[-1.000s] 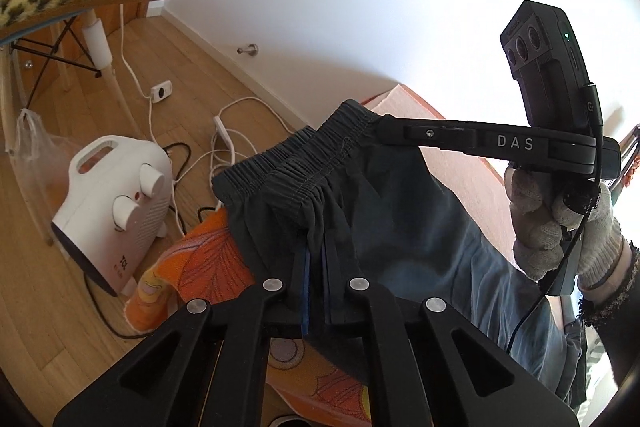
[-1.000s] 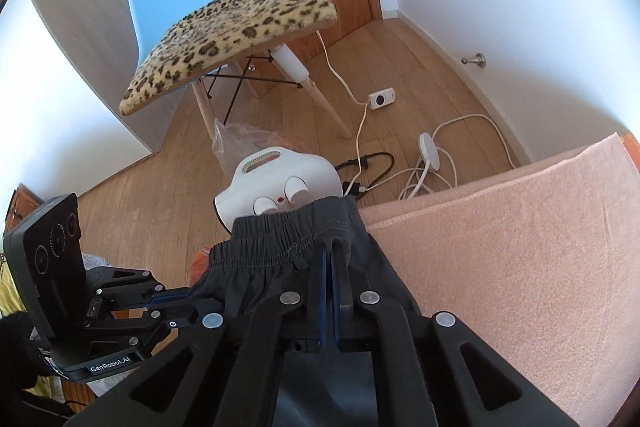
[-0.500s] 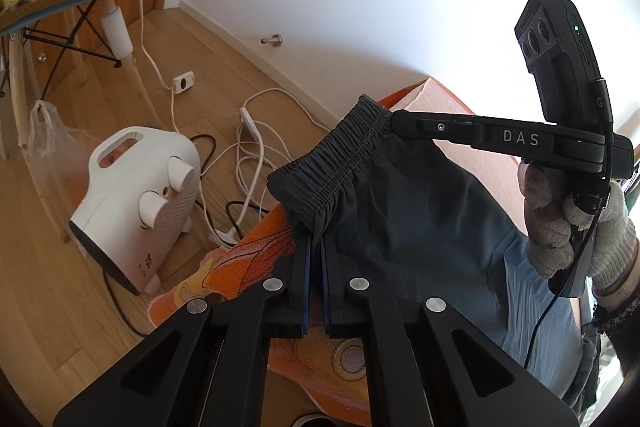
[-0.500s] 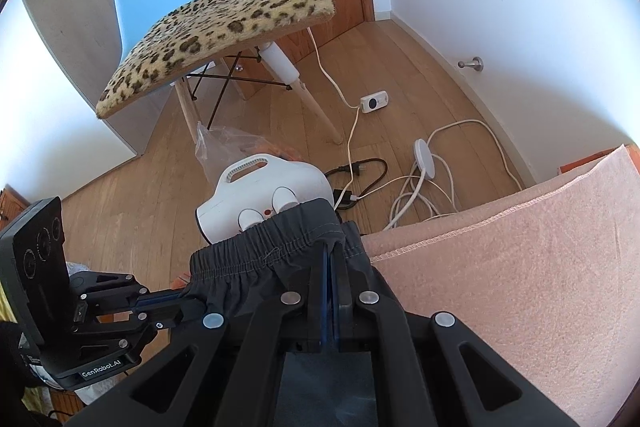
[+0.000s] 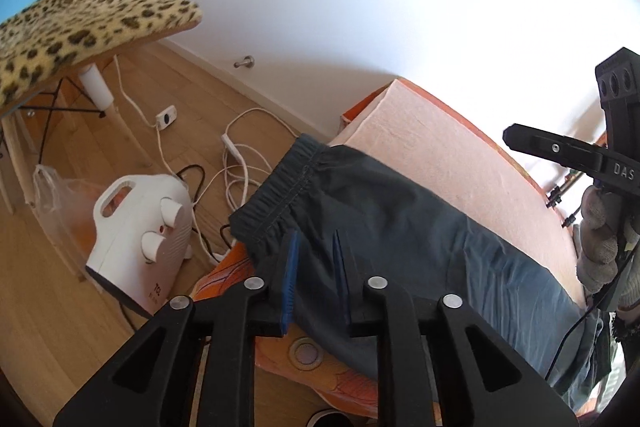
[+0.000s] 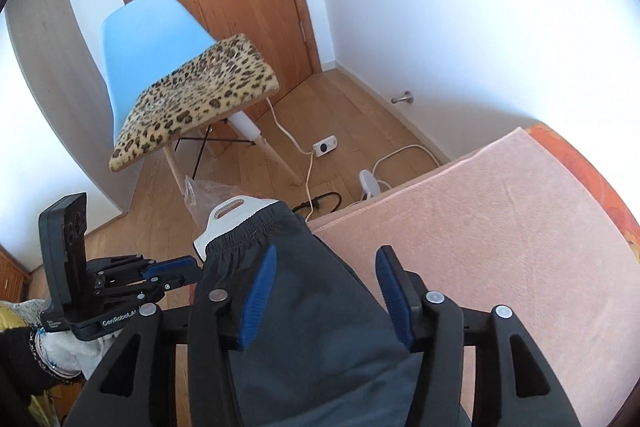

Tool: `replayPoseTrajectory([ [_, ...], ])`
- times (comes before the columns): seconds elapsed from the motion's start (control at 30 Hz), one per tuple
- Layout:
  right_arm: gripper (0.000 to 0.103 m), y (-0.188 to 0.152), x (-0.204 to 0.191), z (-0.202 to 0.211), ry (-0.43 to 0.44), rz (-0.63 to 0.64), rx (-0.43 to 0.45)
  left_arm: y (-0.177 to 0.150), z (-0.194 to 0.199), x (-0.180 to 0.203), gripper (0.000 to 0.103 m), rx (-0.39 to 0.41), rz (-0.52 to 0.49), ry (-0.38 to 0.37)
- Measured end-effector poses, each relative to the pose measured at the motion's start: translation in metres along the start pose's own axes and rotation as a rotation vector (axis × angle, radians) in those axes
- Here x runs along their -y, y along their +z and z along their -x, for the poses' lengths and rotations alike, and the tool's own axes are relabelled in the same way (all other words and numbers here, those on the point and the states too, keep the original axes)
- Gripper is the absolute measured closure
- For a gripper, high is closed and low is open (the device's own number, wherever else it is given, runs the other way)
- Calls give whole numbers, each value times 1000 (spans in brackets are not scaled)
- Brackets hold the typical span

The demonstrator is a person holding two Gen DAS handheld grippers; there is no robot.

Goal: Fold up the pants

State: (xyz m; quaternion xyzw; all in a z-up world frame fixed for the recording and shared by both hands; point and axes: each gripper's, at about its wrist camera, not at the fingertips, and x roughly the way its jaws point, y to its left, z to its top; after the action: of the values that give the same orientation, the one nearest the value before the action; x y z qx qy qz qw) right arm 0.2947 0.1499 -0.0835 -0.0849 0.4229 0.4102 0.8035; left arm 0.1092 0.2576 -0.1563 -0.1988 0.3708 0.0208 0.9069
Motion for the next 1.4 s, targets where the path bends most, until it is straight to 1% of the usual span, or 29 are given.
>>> replayPoseTrajectory([
  [0.13, 45, -32, 18, 76, -59, -77, 80, 22, 9, 37, 83, -7, -127, -44],
  [0.3, 43, -92, 47, 174, -178, -170, 149, 54, 23, 94, 83, -20, -305, -94],
  [0.4, 43, -132, 68, 229, -271, -256, 163, 70, 27, 133, 82, -38, -388, -140],
  [0.5, 43, -174, 89, 278, -375, -350, 177, 80, 27, 172, 82, -55, -447, -181],
  [0.6, 43, -216, 113, 320, -470, -451, 172, 84, 20, 215, 82, -94, -499, -241],
  [0.67, 42, -240, 131, 341, -526, -523, 165, 79, 10, 248, 82, -151, -541, -286],
  [0.77, 42, -278, 161, 371, -587, -632, 152, 64, -3, 298, 82, -211, -609, -346],
  [0.8, 41, -292, 170, 381, -617, -658, 149, 57, -4, 317, 80, -227, -633, -368],
  [0.83, 40, -303, 179, 390, -644, -685, 144, 50, -7, 335, 74, -245, -655, -391],
  [0.9, 40, -327, 196, 408, -677, -741, 137, 35, -12, 369, 68, -291, -695, -442],
  [1.0, 40, -362, 218, 436, -698, -837, 130, 8, -18, 415, 67, -358, -767, -500],
  [1.03, 40, -374, 221, 446, -714, -859, 127, -2, -19, 429, 65, -377, -789, -520],
  [1.07, 40, -385, 224, 453, -727, -879, 121, -13, -21, 442, 63, -396, -806, -545],
  [1.1, 40, -396, 226, 461, -735, -894, 116, -24, -23, 454, 59, -416, -816, -569],
  [1.2, 38, -420, 226, 474, -732, -922, 97, -57, -33, 482, 54, -478, -824, -631],
  [1.3, 34, -447, 219, 479, -766, -926, 51, -91, -45, 504, 49, -544, -806, -671],
  [1.33, 34, -458, 215, 480, -764, -939, 40, -102, -50, 511, 47, -564, -804, -678],
  [1.4, 34, -479, 206, 480, -729, -979, 34, -122, -60, 522, 45, -597, -803, -682],
])
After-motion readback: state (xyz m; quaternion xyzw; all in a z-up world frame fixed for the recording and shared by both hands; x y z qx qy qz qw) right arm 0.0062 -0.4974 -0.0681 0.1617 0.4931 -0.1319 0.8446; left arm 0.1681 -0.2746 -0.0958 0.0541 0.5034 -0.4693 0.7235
